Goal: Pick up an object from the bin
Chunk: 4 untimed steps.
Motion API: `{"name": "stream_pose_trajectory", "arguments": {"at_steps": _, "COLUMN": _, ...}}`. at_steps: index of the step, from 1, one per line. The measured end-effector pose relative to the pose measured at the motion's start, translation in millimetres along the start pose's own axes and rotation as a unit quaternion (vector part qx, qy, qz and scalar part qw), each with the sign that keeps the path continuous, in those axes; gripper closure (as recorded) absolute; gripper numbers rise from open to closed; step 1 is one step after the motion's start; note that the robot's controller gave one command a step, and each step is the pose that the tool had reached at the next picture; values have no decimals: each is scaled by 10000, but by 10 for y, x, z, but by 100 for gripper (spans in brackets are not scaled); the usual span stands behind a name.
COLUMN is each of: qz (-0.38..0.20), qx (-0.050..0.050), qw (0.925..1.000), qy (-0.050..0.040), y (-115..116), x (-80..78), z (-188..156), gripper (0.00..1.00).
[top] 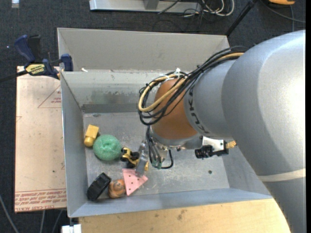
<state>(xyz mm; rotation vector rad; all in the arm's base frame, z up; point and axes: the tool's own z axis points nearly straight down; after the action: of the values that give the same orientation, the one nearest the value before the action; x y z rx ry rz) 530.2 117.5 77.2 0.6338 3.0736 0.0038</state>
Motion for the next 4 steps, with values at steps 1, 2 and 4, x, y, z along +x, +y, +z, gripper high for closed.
{"name": "stream_pose_trajectory", "arguments": {"at_steps": 1, "qz": -6, "qx": 26, "qw": 10000, "qy": 32, "y": -13, "x": 18, "z": -192, "gripper": 100}}
{"name": "stream_pose_trajectory", "arguments": {"at_steps": 2, "qz": -7, "qx": 8, "qw": 10000, "qy": 8, "y": -2, "x": 3, "z": -350, "gripper": 100}}
{"name": "stream_pose_trajectory", "arguments": {"at_steps": 4, "qz": -8, "qx": 28, "qw": 10000, "qy": 35, "y": -12, "x": 18, "z": -720, "gripper": 100}}
